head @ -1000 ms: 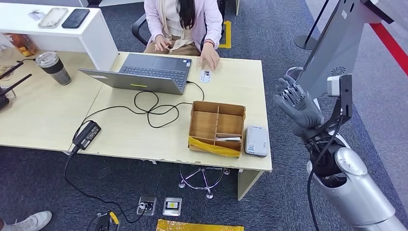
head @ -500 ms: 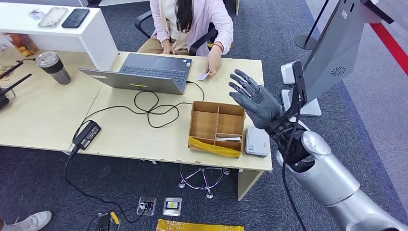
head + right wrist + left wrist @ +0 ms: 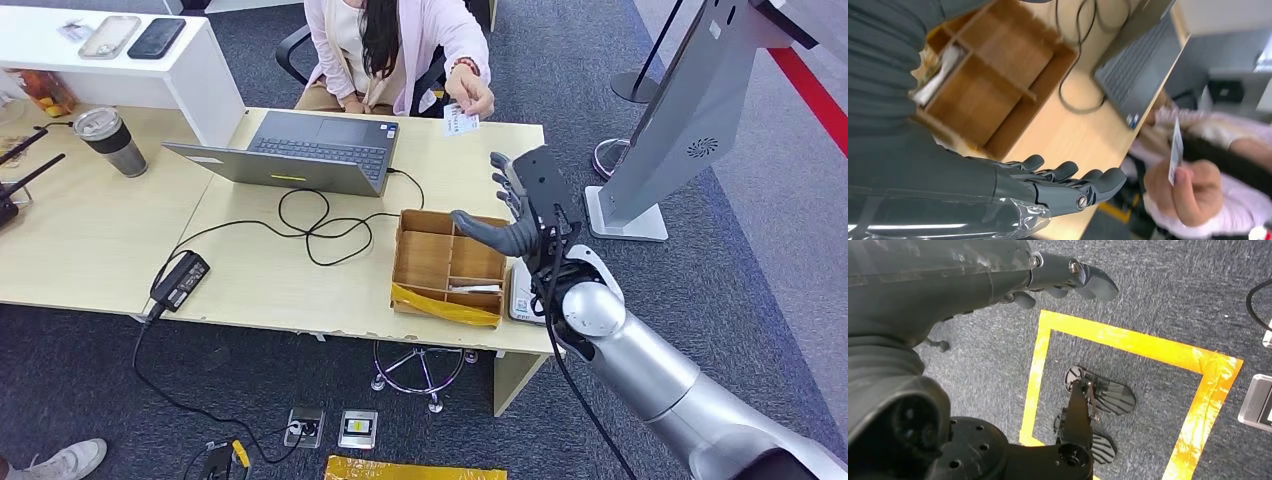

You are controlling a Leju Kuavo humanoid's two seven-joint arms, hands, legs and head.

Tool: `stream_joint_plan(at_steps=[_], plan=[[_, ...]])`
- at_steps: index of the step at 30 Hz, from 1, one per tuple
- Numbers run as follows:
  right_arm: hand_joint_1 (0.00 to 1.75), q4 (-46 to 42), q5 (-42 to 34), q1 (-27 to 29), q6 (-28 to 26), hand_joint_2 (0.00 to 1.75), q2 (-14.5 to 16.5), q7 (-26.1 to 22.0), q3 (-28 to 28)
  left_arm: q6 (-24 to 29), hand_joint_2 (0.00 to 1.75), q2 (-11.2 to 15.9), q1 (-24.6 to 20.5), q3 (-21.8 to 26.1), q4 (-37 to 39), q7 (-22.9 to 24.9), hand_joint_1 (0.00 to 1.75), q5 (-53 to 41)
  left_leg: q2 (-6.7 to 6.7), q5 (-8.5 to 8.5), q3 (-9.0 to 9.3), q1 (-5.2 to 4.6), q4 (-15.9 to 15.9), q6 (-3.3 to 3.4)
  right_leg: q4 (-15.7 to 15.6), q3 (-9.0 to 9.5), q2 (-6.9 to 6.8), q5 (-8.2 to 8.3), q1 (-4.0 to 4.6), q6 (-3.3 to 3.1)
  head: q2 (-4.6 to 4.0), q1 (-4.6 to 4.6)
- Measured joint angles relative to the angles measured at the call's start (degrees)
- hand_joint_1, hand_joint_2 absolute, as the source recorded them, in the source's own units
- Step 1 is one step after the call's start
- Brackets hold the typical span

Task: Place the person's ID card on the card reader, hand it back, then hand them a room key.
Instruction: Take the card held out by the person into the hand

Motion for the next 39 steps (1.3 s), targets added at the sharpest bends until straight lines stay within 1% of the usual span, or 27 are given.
stream_joint_plan(at_steps=[3,6,9,13,19,27,31,39], plan=[[0.0,0.6,9.66,-0.64,-6.16,1.75,0.39,4.34,3.08,-0.22,0.0,0.1,0.02,-0.16,0.0,-0.09,0.0,0.0,0.0,0.0,0.0,0.0,0.0,0.0,0.0,0.0,0.0,0.0,0.0,0.0,0.0,0.0],[0.0,1.29,16.21,-1.18,-9.51,1.75,0.81,7.56,5.68,-0.4,0.0,0.3,0.03,-0.63,0.0,-0.42,0.0,0.07,0.01,0.0,0.0,0.0,0.0,0.0,0.0,-0.01,0.02,0.0,0.0,0.0,0.0,0.0],[0.0,1.86,22.0,-1.39,-11.14,1.75,1.1,10.2,7.56,-0.55,0.0,0.36,0.05,-1.1,0.0,-0.76,0.0,0.3,0.01,0.0,0.0,0.0,0.0,0.0,0.0,0.0,0.0,0.0,0.0,0.0,0.0,0.01],[0.0,2.35,30.74,-1.42,-11.61,1.75,1.33,12.91,8.73,-0.52,0.0,0.4,0.07,-1.49,0.0,-0.8,0.0,0.66,0.01,0.0,0.0,0.0,0.0,0.0,0.0,0.0,0.01,0.0,0.0,0.0,0.0,0.0],[0.0,3.28,34.58,-1.43,-11.54,1.75,2.02,13.2,9.32,0.1,0.0,0.66,0.08,-2.58,0.0,-0.21,0.0,1.2,0.01,0.0,0.0,0.0,0.0,0.0,0.0,-0.01,0.01,0.0,0.0,0.0,0.0,0.0],[0.0,4.08,44.78,-1.29,-11.71,1.75,3.39,14.14,8.43,0.86,0.0,0.64,0.08,-2.91,0.0,0.36,0.0,2.34,0.01,0.0,0.01,0.0,0.0,0.0,0.0,-0.01,0.02,0.0,0.0,0.0,0.0,0.0],[0.0,4.29,47.31,-1.07,-11.74,1.75,3.7,14.77,7.47,0.9,0.0,0.64,0.09,-2.92,0.0,0.37,0.0,2.6,0.01,0.0,0.01,0.0,0.0,0.0,0.0,-0.01,0.02,0.0,0.0,0.0,0.0,0.01],[0.0,4.85,49.42,-0.51,-11.76,1.75,4.14,14.93,5.31,0.85,0.0,0.64,0.1,-3.14,0.0,0.36,0.0,2.91,0.01,0.0,0.02,0.0,0.01,0.0,0.0,-0.01,0.03,0.0,0.0,0.0,0.0,0.01]])
